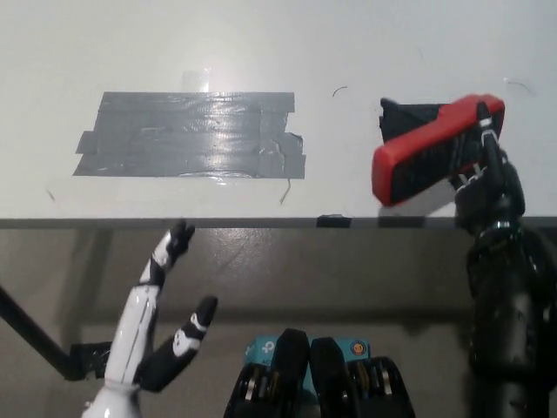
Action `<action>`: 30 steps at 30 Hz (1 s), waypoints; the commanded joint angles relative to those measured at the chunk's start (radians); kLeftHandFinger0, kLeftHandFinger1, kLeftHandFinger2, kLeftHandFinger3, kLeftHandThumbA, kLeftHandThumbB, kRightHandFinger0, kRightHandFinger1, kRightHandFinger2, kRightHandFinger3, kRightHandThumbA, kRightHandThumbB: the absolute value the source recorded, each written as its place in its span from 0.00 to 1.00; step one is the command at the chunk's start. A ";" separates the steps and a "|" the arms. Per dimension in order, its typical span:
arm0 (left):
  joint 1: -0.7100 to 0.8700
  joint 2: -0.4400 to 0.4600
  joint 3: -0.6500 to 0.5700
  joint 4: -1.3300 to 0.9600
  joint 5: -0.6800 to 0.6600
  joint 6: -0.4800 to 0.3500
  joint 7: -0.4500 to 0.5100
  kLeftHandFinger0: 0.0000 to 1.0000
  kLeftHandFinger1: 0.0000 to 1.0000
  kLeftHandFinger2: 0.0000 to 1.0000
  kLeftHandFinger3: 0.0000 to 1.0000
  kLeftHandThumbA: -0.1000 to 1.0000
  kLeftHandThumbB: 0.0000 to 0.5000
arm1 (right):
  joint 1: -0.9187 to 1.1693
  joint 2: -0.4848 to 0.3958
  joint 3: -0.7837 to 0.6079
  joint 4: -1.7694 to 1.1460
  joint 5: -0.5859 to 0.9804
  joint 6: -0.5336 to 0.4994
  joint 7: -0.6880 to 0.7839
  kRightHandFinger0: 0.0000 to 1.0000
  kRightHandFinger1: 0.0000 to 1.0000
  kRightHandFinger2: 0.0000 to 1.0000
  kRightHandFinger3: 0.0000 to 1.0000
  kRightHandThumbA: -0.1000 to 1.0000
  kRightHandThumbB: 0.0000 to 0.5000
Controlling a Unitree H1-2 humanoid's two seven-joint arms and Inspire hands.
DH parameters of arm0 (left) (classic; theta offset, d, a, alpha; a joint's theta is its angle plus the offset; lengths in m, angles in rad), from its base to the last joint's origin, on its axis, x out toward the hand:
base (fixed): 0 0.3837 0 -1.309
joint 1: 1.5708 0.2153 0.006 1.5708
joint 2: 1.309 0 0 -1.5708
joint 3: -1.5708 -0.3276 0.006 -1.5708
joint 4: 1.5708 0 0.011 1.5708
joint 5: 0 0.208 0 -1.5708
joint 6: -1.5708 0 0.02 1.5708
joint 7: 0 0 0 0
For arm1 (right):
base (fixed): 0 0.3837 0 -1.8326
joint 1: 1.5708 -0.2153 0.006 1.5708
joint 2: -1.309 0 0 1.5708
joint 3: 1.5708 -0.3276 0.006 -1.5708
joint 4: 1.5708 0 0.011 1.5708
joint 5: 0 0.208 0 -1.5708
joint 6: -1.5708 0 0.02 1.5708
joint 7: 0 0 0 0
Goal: The robot first picks the multimeter with right hand and then unfolds the black stand on the back of it using left hand
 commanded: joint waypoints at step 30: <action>-0.371 -0.053 -0.059 -0.264 -0.046 0.245 -0.049 1.00 1.00 1.00 1.00 1.00 0.66 | 0.067 -0.031 0.339 -0.720 0.630 0.049 0.216 0.00 0.16 0.57 0.27 0.00 0.33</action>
